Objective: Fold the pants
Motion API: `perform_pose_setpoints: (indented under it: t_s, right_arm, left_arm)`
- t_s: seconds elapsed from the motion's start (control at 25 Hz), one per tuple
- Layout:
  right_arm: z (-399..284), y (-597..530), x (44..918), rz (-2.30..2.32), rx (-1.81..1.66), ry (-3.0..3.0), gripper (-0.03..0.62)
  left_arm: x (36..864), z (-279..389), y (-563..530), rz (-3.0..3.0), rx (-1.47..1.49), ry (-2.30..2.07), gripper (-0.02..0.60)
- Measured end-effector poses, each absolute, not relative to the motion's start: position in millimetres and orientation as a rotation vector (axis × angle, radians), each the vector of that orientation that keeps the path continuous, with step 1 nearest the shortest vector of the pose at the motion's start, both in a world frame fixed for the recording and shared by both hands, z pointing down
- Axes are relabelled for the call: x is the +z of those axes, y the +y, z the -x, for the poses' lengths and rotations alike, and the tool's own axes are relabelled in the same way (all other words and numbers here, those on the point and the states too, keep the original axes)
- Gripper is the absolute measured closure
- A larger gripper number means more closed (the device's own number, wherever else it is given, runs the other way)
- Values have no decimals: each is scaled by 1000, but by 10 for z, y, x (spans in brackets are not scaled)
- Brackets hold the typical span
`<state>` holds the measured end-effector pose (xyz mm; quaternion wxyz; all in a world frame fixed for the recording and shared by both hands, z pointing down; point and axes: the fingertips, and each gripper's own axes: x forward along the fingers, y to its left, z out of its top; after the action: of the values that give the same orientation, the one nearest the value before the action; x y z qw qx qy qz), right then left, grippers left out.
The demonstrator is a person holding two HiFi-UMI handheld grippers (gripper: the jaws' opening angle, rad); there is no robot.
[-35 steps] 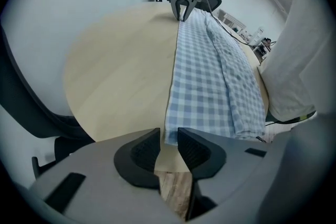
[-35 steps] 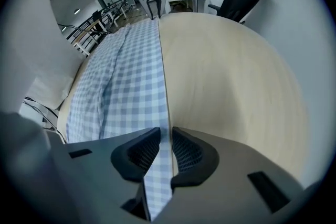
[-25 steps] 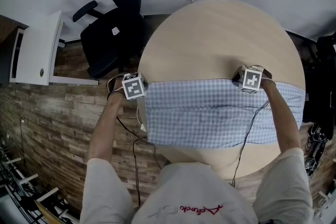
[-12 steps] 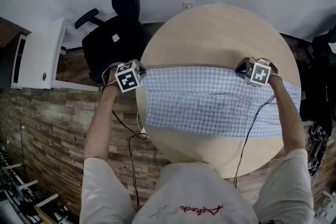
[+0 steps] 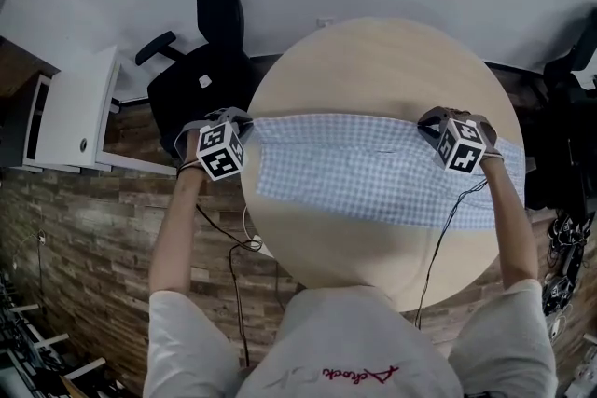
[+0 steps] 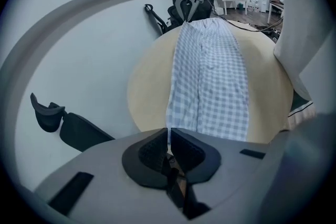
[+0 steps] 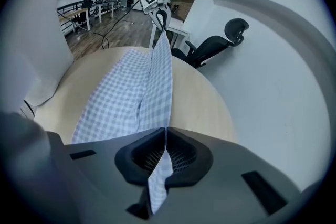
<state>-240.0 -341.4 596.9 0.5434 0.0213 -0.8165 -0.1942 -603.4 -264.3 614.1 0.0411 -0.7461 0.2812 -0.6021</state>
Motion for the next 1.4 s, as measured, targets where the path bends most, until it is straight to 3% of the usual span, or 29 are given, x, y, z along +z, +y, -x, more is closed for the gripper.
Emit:
perform_pose_setpoints:
  t_s: [0.24,0.76,1.4]
  right_arm:
    - [2246,-2763,6125,-99,-579,-1894,557]
    - [2057,-1555,6917,-55,-472,-1810,557]
    - [1978,-1095,7584,-33,-304,-1733,556]
  left_arm:
    - [6375,5981,-2061,2225,-1853,837,537]
    - [7253,5868,-1133,2298,-2009,719,537]
    - [7643,5887,-736,2410,-2002,695,534]
